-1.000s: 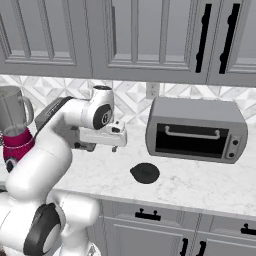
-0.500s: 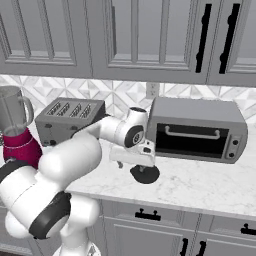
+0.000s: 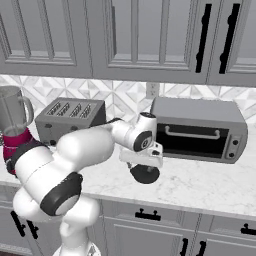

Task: Close the lid blender by securely placing the lid on top.

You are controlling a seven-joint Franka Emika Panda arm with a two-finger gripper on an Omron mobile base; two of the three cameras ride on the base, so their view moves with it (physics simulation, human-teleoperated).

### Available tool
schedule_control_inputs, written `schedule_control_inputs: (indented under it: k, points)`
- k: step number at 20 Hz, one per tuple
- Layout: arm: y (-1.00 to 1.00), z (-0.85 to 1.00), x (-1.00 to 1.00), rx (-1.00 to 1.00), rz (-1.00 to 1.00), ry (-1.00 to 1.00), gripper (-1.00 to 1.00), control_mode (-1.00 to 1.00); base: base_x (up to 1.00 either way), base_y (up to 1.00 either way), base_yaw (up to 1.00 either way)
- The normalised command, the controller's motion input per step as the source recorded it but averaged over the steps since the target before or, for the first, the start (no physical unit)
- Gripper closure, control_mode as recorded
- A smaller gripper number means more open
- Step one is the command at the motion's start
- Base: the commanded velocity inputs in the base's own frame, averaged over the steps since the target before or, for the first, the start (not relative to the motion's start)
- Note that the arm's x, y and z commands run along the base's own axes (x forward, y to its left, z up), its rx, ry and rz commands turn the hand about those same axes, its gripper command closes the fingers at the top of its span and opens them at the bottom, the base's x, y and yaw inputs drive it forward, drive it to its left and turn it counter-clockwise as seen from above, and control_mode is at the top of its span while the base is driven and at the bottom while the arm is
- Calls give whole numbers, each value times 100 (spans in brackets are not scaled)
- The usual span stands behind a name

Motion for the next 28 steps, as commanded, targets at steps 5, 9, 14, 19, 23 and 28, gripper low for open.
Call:
schedule_control_inputs:
  k: [5,9,14,19,23,28]
  points:
    - [-2,-47,39,0,0,0,-100,-100,0,0,0]
    - [0,-20,42,0,0,0,-100,-100,0,0,0]
    - [-4,-33,26,0,0,0,-100,-100,0,0,0]
    - [-7,-46,15,0,0,0,-100,-100,0,0,0]
    - [-27,-27,21,0,0,0,-100,-100,0,0,0]
    - [6,-54,8,0,0,0,-100,-100,0,0,0]
